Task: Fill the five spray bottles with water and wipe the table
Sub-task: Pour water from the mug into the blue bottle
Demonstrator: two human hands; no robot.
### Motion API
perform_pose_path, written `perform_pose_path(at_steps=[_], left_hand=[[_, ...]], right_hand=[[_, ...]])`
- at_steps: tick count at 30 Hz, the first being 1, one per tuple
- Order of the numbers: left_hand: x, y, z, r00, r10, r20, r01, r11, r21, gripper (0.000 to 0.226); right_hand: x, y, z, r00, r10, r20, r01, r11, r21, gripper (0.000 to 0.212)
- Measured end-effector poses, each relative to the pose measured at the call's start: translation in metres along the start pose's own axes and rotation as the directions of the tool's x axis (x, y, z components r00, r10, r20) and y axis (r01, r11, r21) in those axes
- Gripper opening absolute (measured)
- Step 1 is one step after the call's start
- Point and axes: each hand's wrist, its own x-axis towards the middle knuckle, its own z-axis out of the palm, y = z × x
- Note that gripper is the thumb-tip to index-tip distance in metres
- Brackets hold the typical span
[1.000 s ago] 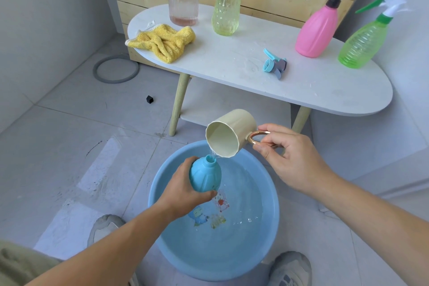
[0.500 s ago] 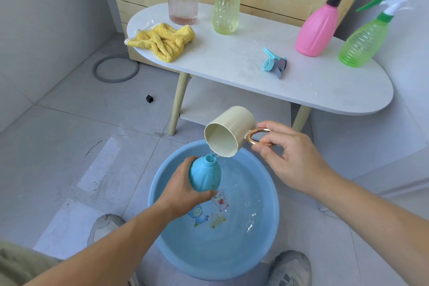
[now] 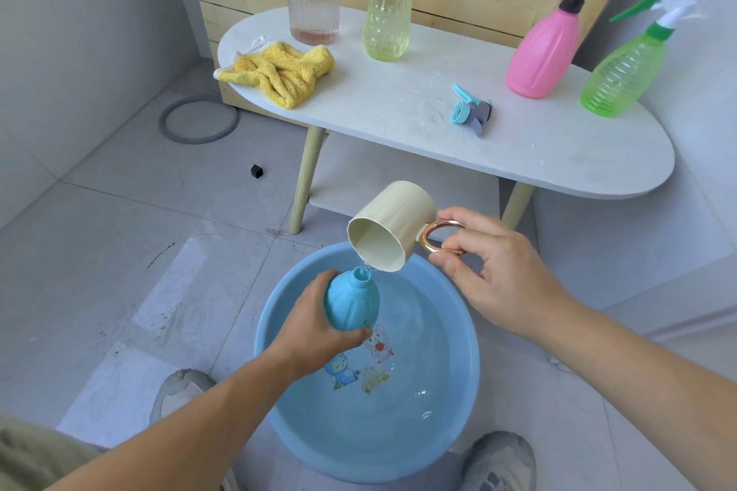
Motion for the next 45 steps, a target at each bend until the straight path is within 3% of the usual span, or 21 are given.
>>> perform_pose_path(at_steps=[8,18,32,34,37,40,43,45], left_hand=[[0.001,-0.001,0.001,1.000,-0.001,0.001,0.001,1.000,0.002,0.082],[0.001,-0.002,0.000,1.000,0.003,0.003,-0.003,1.000,0.016,0.082],[0.000,0.003,0.000,1.000,-0.001,0.008,0.000,1.000,0.024,0.082],[-0.001,0.003,0.000,1.000,-0.003,0.007,0.002,1.000,0.023,0.081],[0.000,0.003,-0.001,1.000,-0.006,0.002,0.006,1.000,0.003,0.079],[-0.001,0.001,-0.001,1.000,-0.018,0.003,0.018,1.000,0.001,0.081],[-0.001,-0.004,0.000,0.999,-0.052,0.013,0.051,0.998,0.023,0.098],[-0.003,-0.005,0.001,0.998,-0.057,0.022,0.056,0.998,0.015,0.093]], right_hand=[[0.001,0.003,0.003,0.995,-0.099,-0.028,0.097,0.993,-0.070,0.036],[0.002,0.008,0.008,0.964,-0.248,-0.099,0.234,0.963,-0.136,0.035],[0.001,0.010,0.012,0.879,-0.476,-0.019,0.449,0.840,-0.304,0.028],[-0.001,0.009,0.017,0.920,-0.390,-0.036,0.372,0.899,-0.230,0.029],[-0.001,0.003,0.023,0.995,0.011,-0.099,0.004,0.990,0.142,0.021],[0.006,0.019,0.035,0.950,0.312,0.005,-0.290,0.878,0.382,0.023],[0.012,0.041,0.048,0.883,0.459,0.101,-0.456,0.782,0.426,0.028],[0.011,0.057,0.063,0.833,0.522,0.185,-0.551,0.746,0.374,0.030]])
